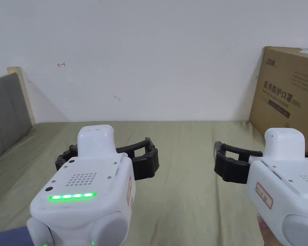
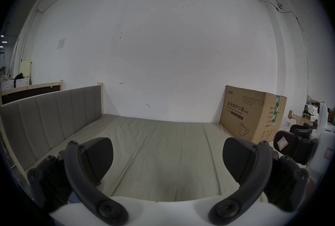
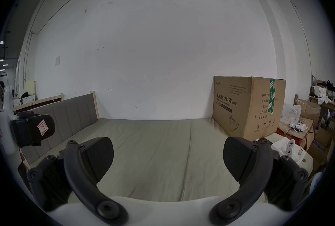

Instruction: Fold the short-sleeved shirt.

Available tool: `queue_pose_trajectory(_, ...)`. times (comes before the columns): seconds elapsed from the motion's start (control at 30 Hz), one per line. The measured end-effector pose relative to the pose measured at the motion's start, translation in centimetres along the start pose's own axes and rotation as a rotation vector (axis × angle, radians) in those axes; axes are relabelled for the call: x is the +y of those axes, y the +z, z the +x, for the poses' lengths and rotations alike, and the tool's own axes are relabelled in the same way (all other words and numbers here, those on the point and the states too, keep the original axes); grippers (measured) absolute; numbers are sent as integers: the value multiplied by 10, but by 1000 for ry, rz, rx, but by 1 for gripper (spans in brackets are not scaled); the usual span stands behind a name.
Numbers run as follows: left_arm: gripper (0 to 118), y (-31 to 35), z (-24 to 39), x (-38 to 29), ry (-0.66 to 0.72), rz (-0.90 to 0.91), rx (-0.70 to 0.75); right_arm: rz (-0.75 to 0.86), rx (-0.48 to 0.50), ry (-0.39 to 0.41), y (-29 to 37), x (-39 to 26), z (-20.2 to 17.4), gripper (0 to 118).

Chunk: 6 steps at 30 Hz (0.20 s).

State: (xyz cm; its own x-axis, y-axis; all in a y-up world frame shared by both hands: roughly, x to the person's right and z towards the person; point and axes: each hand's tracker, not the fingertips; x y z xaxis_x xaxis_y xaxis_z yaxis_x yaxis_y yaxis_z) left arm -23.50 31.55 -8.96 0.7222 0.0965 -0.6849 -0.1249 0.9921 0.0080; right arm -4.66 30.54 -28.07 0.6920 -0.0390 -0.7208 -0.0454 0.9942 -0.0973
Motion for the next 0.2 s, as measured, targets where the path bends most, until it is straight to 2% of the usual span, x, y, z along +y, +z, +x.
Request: queue_pose_trajectory(0.2, 118, -1, 5, 0, -39, -2, 11, -3, -2, 0, 0, -1, 1, 118)
